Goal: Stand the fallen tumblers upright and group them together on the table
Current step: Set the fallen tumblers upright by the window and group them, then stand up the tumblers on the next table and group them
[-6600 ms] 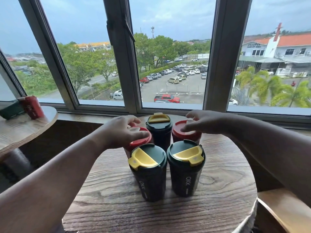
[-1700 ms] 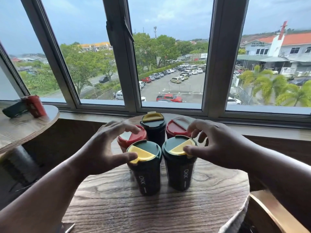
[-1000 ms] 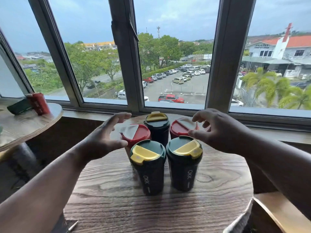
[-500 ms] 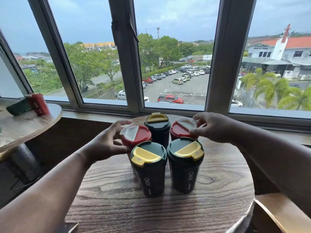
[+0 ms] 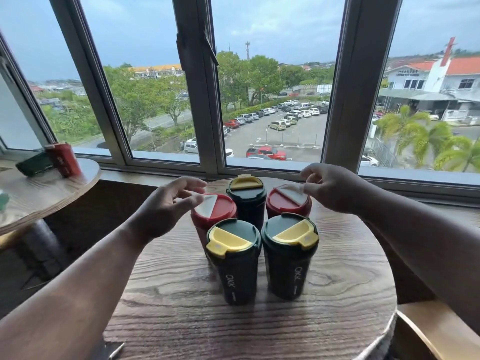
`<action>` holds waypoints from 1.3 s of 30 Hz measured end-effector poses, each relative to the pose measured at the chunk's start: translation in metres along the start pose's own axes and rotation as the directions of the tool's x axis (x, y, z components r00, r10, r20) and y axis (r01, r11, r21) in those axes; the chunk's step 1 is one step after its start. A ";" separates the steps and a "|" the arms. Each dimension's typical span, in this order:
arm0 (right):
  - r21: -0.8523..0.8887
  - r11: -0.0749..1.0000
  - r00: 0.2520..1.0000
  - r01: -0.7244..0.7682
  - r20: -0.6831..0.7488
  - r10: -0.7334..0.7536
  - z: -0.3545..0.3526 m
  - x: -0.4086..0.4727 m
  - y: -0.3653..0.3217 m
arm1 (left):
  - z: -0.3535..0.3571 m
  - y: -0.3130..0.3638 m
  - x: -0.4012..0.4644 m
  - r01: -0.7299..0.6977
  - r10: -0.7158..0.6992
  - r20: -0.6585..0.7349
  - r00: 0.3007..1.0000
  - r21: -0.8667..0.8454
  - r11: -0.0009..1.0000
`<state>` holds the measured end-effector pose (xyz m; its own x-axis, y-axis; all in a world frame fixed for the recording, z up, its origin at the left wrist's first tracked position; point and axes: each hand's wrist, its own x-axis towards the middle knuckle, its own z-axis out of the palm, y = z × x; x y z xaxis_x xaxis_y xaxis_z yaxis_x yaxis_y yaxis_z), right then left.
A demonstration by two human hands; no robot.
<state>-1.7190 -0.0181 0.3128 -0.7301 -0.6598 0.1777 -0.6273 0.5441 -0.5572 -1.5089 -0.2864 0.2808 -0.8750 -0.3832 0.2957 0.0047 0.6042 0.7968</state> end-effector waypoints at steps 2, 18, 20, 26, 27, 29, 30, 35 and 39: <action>-0.085 0.990 0.990 0.112 -0.077 -0.118 -0.002 -0.002 -0.013 | 0.001 0.009 -0.001 -0.037 0.050 -0.111 0.993 0.115 0.993; -0.247 0.822 0.856 0.513 0.066 -0.513 0.086 0.021 -0.218 | -0.143 -0.039 -0.056 0.066 0.077 -0.223 0.972 0.571 0.818; -0.268 0.807 0.848 0.525 0.087 -0.523 0.107 0.024 -0.253 | -0.177 -0.057 -0.076 0.101 0.054 -0.240 0.969 0.590 0.801; -0.282 0.778 0.827 0.561 0.150 -0.542 0.185 0.033 -0.356 | -0.287 -0.114 -0.131 0.252 -0.083 -0.289 0.954 0.620 0.743; -0.262 0.781 0.823 0.567 0.157 -0.546 0.199 0.034 -0.373 | -0.304 -0.123 -0.139 0.270 -0.107 -0.286 0.952 0.627 0.731; -0.236 0.779 0.814 0.580 0.170 -0.555 0.235 0.037 -0.410 | -0.345 -0.141 -0.159 0.309 -0.144 -0.297 0.944 0.643 0.701; -0.231 0.782 0.816 0.579 0.177 -0.551 0.245 0.038 -0.420 | -0.355 -0.147 -0.163 0.321 -0.154 -0.302 0.941 0.646 0.692; -0.172 0.769 0.784 0.616 0.232 -0.576 0.319 0.046 -0.489 | -0.427 -0.181 -0.205 0.434 -0.230 -0.383 0.895 0.622 0.652; -0.149 0.761 0.769 0.631 0.250 -0.589 0.362 0.057 -0.527 | -0.464 -0.204 -0.231 0.497 -0.289 -0.410 0.865 0.620 0.607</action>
<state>-1.3317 -0.5306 0.3229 -0.1243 -0.9571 0.2619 -0.9787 0.0748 -0.1910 -1.0836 -0.6450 0.2943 -0.5599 -0.7925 0.2418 -0.7321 0.6099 0.3036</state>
